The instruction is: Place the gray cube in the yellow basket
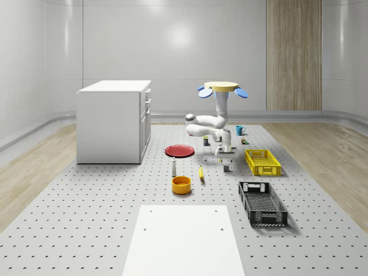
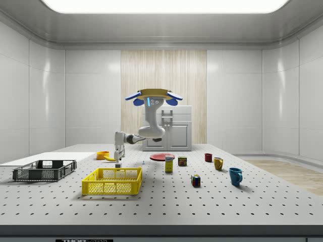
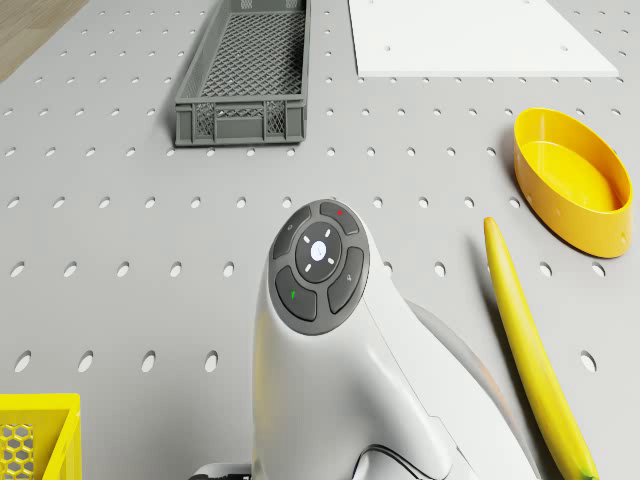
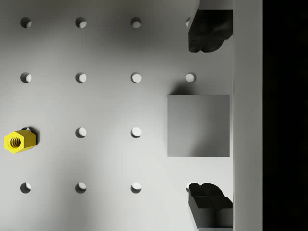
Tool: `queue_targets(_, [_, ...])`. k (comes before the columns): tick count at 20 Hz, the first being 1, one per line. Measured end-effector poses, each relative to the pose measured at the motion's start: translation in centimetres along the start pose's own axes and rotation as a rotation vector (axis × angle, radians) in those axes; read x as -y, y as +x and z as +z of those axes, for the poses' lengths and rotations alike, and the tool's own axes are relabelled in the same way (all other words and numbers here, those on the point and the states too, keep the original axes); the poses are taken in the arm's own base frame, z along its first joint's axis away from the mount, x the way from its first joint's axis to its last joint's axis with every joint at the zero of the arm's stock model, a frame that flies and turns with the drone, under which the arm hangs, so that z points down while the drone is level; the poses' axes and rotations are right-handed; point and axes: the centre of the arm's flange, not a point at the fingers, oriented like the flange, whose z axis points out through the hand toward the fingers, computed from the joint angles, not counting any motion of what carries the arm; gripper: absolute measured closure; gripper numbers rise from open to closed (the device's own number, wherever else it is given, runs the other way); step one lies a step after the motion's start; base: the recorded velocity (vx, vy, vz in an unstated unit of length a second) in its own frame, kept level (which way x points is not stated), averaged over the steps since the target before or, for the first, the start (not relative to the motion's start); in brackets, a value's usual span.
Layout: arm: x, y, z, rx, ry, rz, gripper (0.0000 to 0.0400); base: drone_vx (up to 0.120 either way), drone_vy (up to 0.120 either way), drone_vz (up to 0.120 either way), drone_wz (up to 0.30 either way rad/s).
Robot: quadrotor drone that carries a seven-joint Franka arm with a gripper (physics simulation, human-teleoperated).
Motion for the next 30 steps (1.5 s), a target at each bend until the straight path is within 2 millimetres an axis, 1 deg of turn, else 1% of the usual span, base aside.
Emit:
queue_targets(4, [0.0, 0.0, 1.4, 0.0, 0.0, 0.0, 0.0, 0.0, 0.0, 0.0, 0.0])
queue_targets(8, [-0.2, 0.3, 2.2, 0.0, 0.0, 0.0, 0.0, 0.0, 0.0, 0.0, 0.0])
queue_targets(12, [0.4, 1.0, 2.6, 0.0, 0.0, 0.0, 0.0, 0.0, 0.0, 0.0, 0.0])
queue_targets(17, [0.7, 1.5, 3.2, 0.0, 0.0, 0.0, 0.0, 0.0, 0.0, 0.0, 0.0])
queue_targets(21, [0.7, 1.6, 3.6, 0.0, 0.0, 0.0, 0.0, 0.0, 0.0, 0.0, 0.0])
queue_targets(25, [0.3, 1.2, 3.8, 0.0, 0.0, 0.0, 0.0, 0.0, 0.0, 0.0, 0.0])
queue_targets(28, [0.2, 1.0, 3.8, 0.0, 0.0, 0.0, 0.0073, 0.0, 0.0, 0.0, 0.0])
queue_targets(30, [0.1, 1.0, 3.8, 0.0, 0.0, 0.0, 0.0103, 0.0, 0.0, 0.0, 0.0])
